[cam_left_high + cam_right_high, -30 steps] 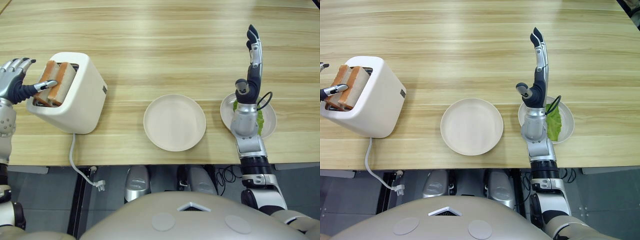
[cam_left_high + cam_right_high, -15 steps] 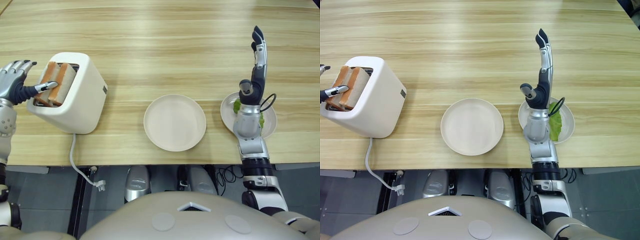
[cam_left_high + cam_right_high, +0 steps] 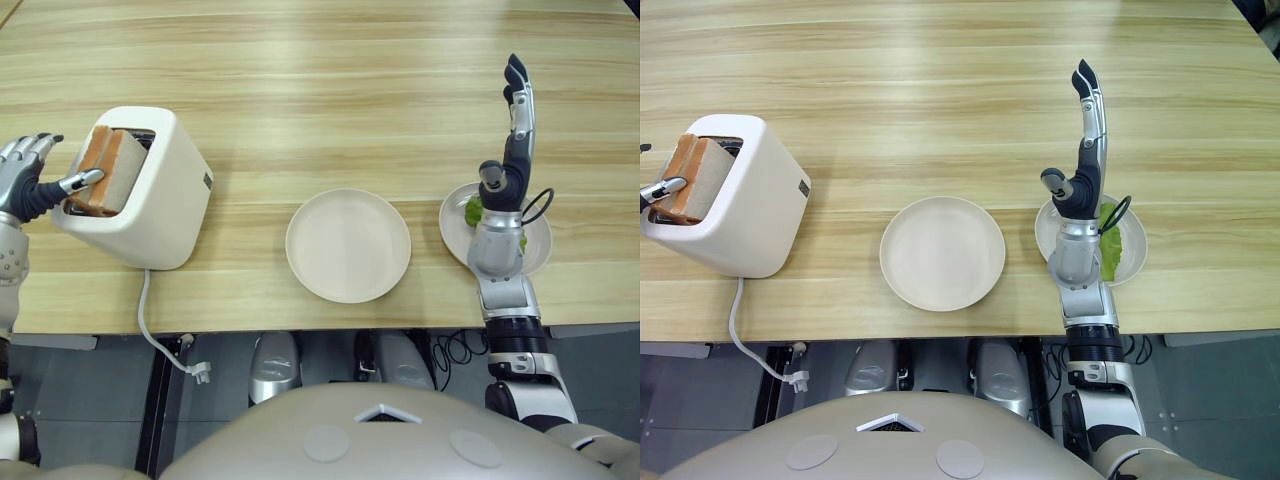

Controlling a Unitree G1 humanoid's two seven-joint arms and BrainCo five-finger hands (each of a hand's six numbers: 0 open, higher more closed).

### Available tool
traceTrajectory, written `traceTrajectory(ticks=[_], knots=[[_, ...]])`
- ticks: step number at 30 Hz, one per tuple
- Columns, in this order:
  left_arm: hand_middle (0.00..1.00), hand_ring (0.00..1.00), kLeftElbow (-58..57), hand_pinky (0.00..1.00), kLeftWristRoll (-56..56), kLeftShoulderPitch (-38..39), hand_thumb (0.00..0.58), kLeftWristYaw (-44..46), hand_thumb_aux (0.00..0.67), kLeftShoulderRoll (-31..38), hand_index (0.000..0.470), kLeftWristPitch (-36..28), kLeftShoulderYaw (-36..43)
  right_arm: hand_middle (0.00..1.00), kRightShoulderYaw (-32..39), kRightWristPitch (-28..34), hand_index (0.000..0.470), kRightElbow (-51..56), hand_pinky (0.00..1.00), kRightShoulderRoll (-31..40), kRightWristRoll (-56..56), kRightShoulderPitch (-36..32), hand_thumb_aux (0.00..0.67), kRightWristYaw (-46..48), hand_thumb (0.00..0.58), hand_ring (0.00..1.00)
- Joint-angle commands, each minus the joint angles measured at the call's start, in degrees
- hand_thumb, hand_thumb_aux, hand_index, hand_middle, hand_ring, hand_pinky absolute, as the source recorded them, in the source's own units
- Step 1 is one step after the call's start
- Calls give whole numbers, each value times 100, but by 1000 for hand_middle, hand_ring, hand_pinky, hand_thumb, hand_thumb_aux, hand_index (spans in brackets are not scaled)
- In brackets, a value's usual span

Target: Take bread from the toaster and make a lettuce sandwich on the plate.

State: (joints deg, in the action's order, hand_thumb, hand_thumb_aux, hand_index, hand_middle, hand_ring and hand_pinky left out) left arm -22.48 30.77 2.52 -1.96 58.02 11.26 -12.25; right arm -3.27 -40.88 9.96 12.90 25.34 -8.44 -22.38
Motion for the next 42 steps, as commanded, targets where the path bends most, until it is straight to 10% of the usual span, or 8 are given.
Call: traceTrajectory(ticks=[1,19,21,33,35,42], knots=[[0,0,-199,0,-53,194,0,64,0,107,0,-45,-29,0,-25,79,0,-70,0,35,38,29,0,18,0,0],[0,0,-125,0,-446,204,0,134,0,246,0,79,-120,0,24,94,0,-63,0,60,130,26,0,-3,0,0],[0,0,1,0,-148,243,337,66,236,352,162,32,17,0,32,97,0,-102,0,53,168,40,0,-8,0,0],[0,0,1159,0,1139,651,520,162,455,748,312,-501,289,0,59,150,0,-255,0,13,255,100,0,-10,0,0],[0,0,1301,0,1080,703,577,219,620,709,426,-505,205,0,69,156,0,-267,0,0,269,98,0,-12,0,0],[0,0,1559,0,689,645,580,18,670,443,460,-393,-161,0,77,162,0,-280,0,-24,297,93,0,-15,0,0]])
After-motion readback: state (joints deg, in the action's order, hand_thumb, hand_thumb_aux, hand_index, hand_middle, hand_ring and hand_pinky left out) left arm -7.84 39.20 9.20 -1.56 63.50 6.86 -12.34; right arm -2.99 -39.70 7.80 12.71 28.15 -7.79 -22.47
